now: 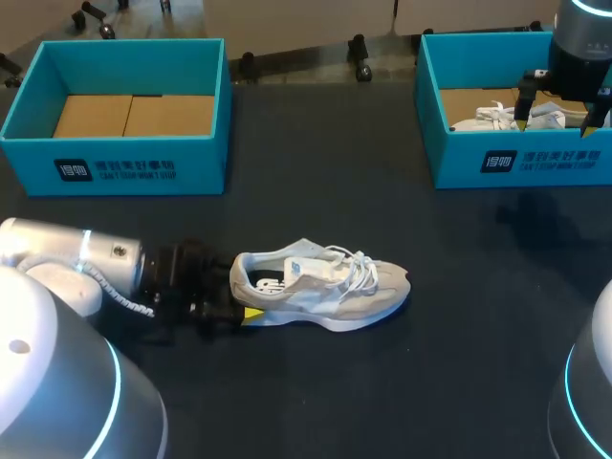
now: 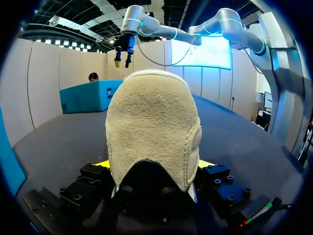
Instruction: Take the shoe out of the shoebox, open the shoe tongue, remove and reinsert the insole, then place the shoe into the shoebox
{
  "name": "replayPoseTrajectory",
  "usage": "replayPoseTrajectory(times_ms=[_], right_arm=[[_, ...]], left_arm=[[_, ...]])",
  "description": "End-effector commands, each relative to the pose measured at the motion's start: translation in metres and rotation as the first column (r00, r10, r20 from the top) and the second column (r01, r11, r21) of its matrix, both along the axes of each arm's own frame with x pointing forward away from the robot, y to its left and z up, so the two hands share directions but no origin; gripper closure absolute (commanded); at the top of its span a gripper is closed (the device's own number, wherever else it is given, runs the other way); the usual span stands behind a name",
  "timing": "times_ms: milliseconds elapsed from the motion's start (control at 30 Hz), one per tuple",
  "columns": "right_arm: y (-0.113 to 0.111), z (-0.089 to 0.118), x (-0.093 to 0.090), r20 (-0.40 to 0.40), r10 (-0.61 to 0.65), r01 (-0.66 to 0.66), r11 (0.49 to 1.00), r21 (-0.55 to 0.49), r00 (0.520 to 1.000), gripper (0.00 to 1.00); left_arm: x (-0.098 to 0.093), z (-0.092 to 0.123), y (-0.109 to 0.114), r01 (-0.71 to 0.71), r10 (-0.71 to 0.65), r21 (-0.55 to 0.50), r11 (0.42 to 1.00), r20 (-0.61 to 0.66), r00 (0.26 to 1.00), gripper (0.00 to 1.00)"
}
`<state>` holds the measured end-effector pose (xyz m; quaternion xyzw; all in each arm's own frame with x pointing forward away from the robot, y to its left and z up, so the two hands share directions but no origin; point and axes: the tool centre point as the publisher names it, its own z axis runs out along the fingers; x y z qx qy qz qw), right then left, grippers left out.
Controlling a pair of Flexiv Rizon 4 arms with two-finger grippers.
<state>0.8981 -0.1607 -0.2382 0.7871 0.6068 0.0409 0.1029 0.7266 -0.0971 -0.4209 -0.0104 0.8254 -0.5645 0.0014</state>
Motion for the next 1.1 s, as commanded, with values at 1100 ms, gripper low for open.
replayPoseTrajectory(times_ms=[1100], right_arm=[[0.063,0.016,0.012,-0.077,-0.073,0.076,0.996,0.043,0.994,0.00]], left_arm=[[0.003,-0.004,-0.001,0.006,-0.006,0.006,1.000,-0.003,1.000,1.00]])
